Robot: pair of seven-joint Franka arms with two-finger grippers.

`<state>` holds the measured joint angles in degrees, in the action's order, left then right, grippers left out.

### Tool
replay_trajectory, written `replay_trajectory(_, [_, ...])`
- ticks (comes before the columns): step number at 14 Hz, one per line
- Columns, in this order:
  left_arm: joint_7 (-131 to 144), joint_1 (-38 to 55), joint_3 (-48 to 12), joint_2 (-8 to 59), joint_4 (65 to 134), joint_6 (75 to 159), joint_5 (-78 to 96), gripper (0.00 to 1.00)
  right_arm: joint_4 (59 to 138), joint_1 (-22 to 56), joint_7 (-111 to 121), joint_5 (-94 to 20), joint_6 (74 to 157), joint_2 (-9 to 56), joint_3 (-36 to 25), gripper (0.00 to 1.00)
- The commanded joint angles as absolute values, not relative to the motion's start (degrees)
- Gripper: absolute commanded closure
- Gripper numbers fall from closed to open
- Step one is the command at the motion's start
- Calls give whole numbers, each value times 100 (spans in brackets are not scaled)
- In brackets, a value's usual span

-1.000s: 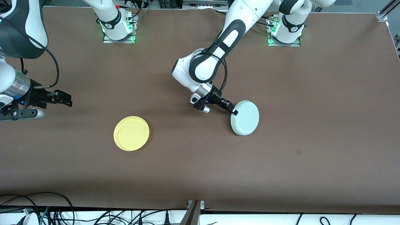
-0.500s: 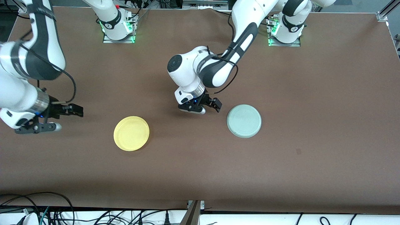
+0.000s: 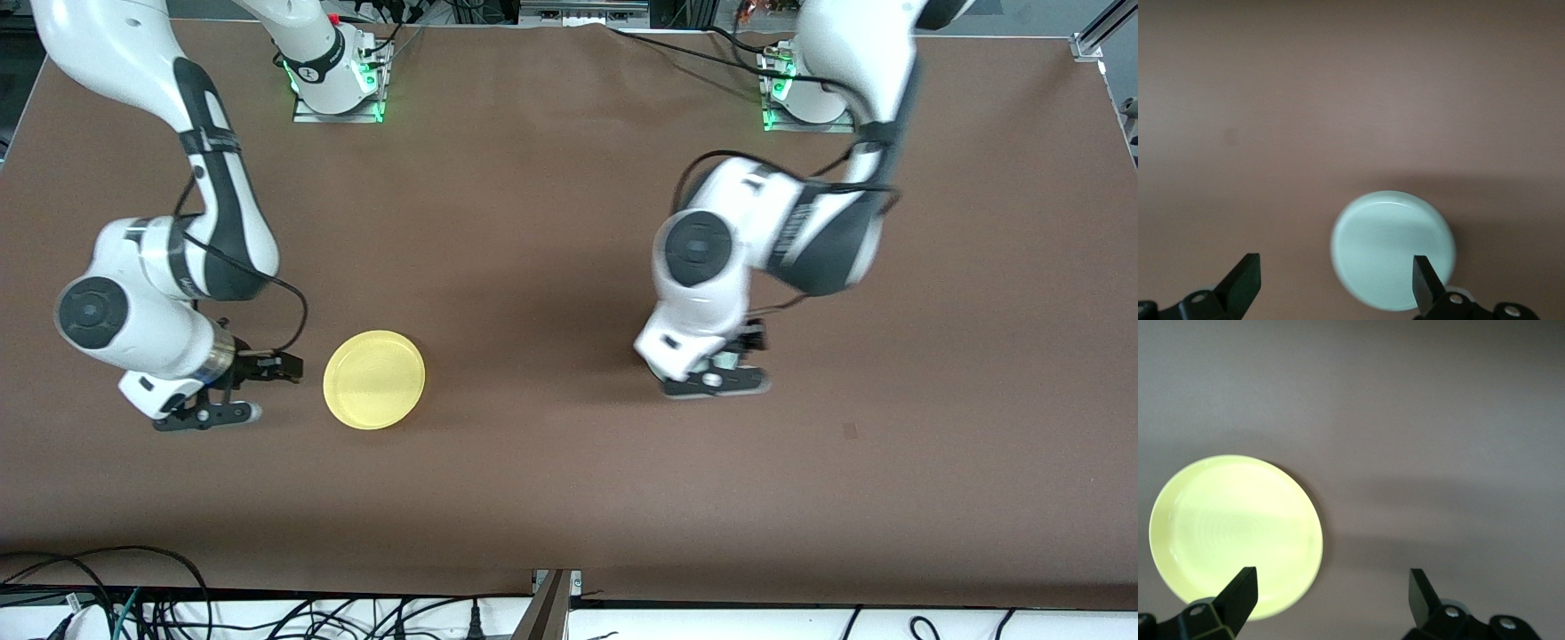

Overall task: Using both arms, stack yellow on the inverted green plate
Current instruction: 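Grasp the yellow plate rim with the right gripper while the left withdraws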

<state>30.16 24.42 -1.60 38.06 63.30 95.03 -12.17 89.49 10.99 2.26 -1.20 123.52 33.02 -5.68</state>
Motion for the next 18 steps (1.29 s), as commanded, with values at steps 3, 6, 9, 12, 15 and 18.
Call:
replay_trajectory(3, [1128,1320,-246,2946,6792,8738,-624,0,8886,1116,281,-641,12954,3840,-562,9])
replay_trajectory(6, [976,1187,-246,1807,8045,8815,-624,0,8903,1107,290,-650,13017,4016,-554,25])
replay_trajectory(9, [364,836,-255,408,9978,10041,-519,0,9087,1099,299,-650,13218,4113,-554,34])
replay_trajectory(12, [211,677,-203,105,10197,10136,-378,0,9298,1064,299,-650,13534,4183,-510,41])
replay_trajectory(15, [211,519,-141,141,9389,9398,-378,0,9501,1063,299,-650,13772,4192,-483,52])
replay_trajectory(18, [221,370,0,211,9114,9211,-448,0,9519,1063,308,-659,13694,4157,-475,67])
